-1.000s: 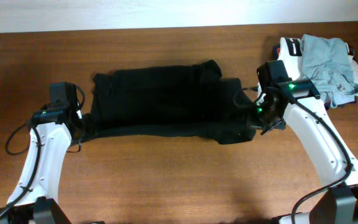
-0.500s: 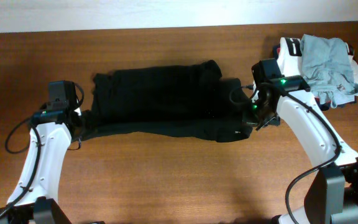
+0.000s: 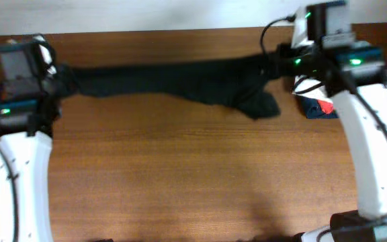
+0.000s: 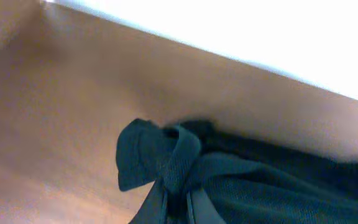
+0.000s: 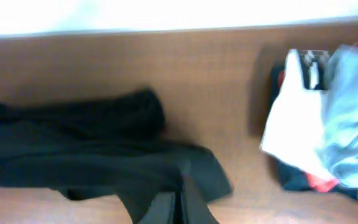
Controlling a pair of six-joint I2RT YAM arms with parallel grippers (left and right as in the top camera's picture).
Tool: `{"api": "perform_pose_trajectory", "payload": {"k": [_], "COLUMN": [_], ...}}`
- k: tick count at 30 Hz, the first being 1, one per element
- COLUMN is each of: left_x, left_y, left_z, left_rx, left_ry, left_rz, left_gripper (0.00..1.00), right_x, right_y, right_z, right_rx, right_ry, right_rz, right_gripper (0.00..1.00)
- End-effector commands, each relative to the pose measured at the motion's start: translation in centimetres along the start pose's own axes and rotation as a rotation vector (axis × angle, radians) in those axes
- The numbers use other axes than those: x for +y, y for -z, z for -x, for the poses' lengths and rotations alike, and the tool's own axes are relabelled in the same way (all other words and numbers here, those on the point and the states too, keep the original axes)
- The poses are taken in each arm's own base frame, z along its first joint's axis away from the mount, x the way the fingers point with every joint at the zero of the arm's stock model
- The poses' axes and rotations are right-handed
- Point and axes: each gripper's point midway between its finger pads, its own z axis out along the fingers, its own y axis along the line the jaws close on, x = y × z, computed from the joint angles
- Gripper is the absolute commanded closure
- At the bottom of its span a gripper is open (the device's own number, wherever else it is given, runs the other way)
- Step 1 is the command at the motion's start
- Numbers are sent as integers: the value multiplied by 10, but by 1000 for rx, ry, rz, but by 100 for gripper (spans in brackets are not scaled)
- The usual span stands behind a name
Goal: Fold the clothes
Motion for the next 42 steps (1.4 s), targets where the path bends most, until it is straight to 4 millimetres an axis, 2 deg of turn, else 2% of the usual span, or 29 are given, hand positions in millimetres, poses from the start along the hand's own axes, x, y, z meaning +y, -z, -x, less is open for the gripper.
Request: {"api": "perform_pose_trajectory", "payload": {"k": [1, 4, 7, 10, 12, 14, 17, 22, 24, 25, 28, 30, 32, 35, 39, 42], "left_x": [11, 12, 14, 17, 19, 21, 20, 15, 12, 10, 5, 1, -6, -23, -38, -50], "left_y": [70, 119, 157, 180, 186, 186, 172, 128, 105, 82, 44, 23, 10, 12, 43, 67], "left_z": [55, 77, 86, 87, 87, 87, 88, 95, 99, 102, 111, 121, 130, 147, 168, 167], "left_rx": [-197, -292, -367, -415, -429, -429, -406, -351, -329, -311, -308, -328, -360, -432, -516, -508], "left_ry": [-29, -47, -60, -52, -48, -46, -49, -56, -65, -82, -84, -81, -81, -87, -93, -107], "left_rz": [30, 20, 16, 18, 25, 37, 43, 50, 53, 58, 58, 54, 23, -60, -132, -169], "left_gripper": [100, 100, 99, 100, 100, 100, 100, 100, 100, 100, 100, 100, 100, 100, 100, 100], "right_x": [-13, -11, -10, -9, -9, -9, -16, -21, -21, -20, -21, -18, -16, -12, -8, -6], "right_y": [59, 93, 121, 140, 148, 151, 149, 136, 125, 112, 86, 67, 53, 45, 61, 67], "right_z": [34, 43, 44, 45, 46, 48, 51, 62, 70, 80, 104, 124, 144, 173, 200, 207], "right_rx": [-151, -199, -230, -255, -272, -281, -286, -299, -303, -314, -356, -402, -456, -559, -692, -727], "right_ry": [33, 51, 59, 82, 82, 81, 75, 70, 70, 68, 87, 117, 150, 189, 208, 211], "right_rz": [-77, -72, -69, -69, -68, -71, -113, -148, -148, -151, -168, -169, -174, -180, -186, -187], "right_gripper": [96, 96, 96, 96, 96, 96, 96, 96, 96, 96, 96, 96, 96, 96, 96, 96]}}
